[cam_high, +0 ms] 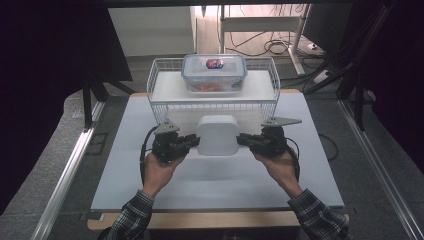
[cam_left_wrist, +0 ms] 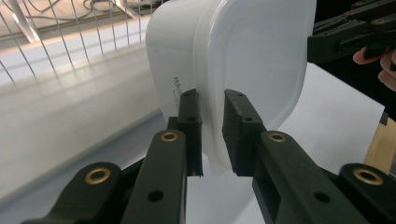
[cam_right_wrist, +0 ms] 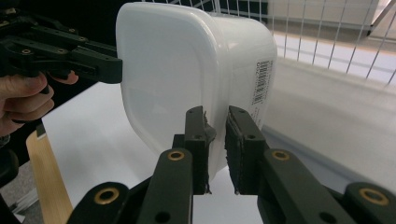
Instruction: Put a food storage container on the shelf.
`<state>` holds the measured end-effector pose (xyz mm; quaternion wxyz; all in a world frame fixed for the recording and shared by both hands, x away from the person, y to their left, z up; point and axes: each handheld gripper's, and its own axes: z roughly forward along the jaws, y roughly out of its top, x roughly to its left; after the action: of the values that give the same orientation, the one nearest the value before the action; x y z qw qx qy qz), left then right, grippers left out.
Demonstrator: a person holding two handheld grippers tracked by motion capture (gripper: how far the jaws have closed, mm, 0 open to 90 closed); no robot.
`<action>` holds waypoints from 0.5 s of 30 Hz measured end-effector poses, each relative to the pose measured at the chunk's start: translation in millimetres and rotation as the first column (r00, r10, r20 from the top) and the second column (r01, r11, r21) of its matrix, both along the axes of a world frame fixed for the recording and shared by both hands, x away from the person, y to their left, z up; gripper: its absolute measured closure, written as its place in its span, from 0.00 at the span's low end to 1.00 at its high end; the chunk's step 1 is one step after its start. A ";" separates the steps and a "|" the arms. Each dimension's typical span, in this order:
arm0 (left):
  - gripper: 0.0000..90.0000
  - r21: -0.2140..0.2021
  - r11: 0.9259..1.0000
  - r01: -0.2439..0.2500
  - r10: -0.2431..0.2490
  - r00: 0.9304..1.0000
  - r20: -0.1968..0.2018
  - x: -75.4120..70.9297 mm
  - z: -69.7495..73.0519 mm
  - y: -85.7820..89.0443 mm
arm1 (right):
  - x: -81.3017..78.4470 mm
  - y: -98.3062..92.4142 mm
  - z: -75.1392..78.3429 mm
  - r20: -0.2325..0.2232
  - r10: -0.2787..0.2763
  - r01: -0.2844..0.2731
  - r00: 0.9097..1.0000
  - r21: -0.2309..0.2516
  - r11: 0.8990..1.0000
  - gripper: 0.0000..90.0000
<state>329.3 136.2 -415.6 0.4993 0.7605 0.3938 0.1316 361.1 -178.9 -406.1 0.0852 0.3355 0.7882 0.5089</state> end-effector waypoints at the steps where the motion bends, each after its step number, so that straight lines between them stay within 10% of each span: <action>1: 0.87 -0.002 1.000 0.000 0.000 1.000 0.004 0.9 2.7 0.5 | 0.6 0.3 2.9 0.002 -0.002 0.002 1.000 0.001 1.000 0.88; 15: 0.87 -0.006 1.000 -0.009 0.009 0.998 0.056 12.7 48.0 4.2 | 15.3 2.9 43.6 0.037 0.001 -0.002 0.999 0.032 0.999 0.88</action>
<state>342.0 140.4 -367.6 0.5119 0.7531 0.3834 0.1542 376.3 -176.0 -362.5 0.0940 0.3266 0.7785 0.5277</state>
